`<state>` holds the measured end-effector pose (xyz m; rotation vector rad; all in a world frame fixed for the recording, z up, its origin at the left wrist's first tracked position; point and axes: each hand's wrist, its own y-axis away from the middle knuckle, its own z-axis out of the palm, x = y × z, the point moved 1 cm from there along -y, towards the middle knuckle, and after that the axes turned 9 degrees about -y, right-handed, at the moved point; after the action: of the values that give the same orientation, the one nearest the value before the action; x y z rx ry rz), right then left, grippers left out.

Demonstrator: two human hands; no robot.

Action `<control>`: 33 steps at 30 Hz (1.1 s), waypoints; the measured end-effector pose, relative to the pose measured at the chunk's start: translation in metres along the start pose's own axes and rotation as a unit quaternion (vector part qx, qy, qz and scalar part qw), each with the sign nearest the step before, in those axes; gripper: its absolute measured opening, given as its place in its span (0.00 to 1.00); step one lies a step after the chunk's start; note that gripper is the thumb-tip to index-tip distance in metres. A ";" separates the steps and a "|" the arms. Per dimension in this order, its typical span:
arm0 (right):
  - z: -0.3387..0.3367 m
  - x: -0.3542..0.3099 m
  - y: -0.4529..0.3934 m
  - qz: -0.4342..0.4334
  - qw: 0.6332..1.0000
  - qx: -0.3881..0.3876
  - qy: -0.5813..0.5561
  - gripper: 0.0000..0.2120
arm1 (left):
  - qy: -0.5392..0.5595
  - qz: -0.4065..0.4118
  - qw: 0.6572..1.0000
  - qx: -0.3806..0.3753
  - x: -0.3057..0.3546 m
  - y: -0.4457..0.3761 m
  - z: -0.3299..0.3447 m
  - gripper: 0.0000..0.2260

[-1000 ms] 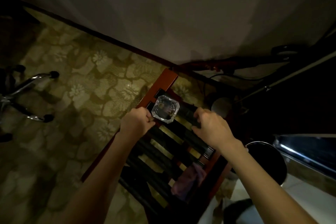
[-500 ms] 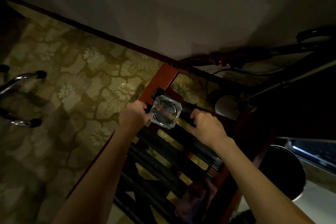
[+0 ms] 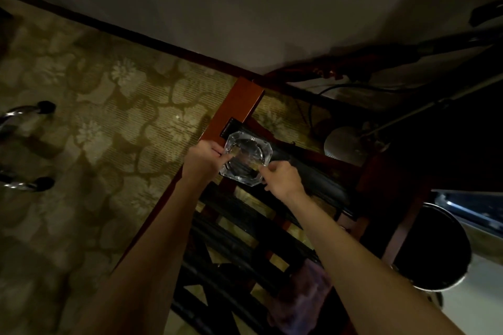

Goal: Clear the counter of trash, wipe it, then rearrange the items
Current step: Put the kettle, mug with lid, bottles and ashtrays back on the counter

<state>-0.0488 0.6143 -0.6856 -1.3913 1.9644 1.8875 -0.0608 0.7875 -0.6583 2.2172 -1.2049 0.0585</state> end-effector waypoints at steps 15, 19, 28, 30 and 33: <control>-0.094 -0.064 0.084 -0.170 0.985 0.018 -0.037 0.19 | 0.140 0.050 0.988 -0.031 0.066 0.064 -0.083 0.07; -0.137 -0.117 0.128 -0.227 0.973 0.031 -0.018 0.20 | 0.191 0.060 0.980 -0.007 0.108 0.094 -0.141 0.05; -0.228 -0.219 0.262 -0.324 0.945 -0.001 -0.049 0.22 | 0.200 0.135 0.969 0.049 0.199 0.195 -0.276 0.07; -0.244 -0.232 0.297 -0.342 0.938 -0.007 -0.053 0.21 | 0.199 0.146 0.967 0.060 0.215 0.224 -0.299 0.07; -0.269 -0.249 0.349 -0.358 0.932 -0.010 -0.062 0.21 | 0.184 0.171 0.964 0.086 0.239 0.269 -0.337 0.09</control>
<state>0.0114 0.4632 -0.2066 -1.6386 1.1352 1.5801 -0.0483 0.6790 -0.1772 1.9929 -1.3905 0.7058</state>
